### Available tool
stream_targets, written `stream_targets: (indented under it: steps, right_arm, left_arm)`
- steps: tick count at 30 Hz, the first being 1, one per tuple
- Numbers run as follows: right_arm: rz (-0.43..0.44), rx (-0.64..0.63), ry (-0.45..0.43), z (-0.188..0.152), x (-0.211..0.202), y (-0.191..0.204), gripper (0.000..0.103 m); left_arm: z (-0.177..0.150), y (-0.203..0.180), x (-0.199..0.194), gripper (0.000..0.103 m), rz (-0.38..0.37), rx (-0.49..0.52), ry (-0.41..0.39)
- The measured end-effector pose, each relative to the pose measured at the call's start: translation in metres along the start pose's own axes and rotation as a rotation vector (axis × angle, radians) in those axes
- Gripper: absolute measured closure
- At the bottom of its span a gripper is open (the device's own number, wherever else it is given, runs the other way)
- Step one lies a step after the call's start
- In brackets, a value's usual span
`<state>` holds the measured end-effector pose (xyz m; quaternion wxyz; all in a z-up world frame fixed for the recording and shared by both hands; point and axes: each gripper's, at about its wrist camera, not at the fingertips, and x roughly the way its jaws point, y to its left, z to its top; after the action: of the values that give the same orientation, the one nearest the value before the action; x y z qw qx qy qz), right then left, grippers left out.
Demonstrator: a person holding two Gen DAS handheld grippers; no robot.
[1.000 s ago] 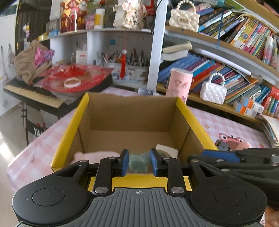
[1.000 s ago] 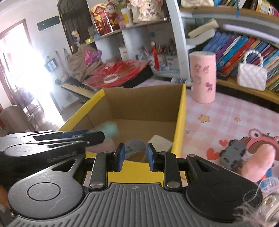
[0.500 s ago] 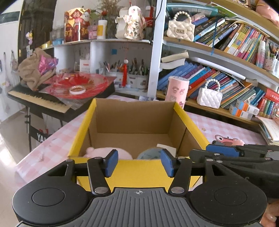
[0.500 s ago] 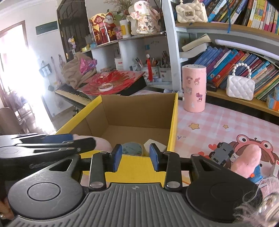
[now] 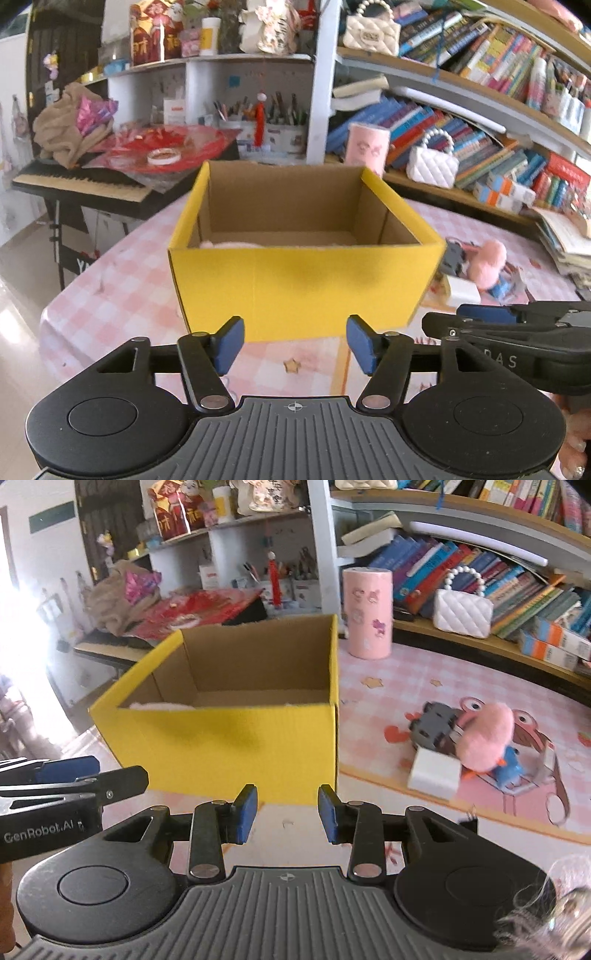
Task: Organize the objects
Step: 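Withdraw both tools from the box toward the remaining toys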
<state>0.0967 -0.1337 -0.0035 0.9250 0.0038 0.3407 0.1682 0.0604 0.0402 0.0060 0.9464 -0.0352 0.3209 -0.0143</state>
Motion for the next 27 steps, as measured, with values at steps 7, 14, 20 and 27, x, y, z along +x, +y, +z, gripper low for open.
stream_targets:
  steps: [7,14,20,27]
  right_arm:
    - [-0.086,0.010,0.006,-0.023,-0.016,0.005,0.057]
    - [-0.171,0.065,0.015,-0.043,-0.034,0.004,0.051]
    - [-0.228,0.125,0.014,-0.058,-0.049,0.003,0.050]
    - [-0.289,0.152,-0.001,-0.071,-0.062,0.010,0.050]
  left_arm:
    - [-0.014,-0.008,-0.005,0.033,-0.052,0.048,0.040]
    - [-0.025,-0.011,-0.010,0.031,-0.088,0.076,0.073]
    - [-0.034,-0.014,-0.022,0.026,-0.121,0.125,0.068]
    - [-0.042,-0.014,-0.033,0.019,-0.139,0.156,0.056]
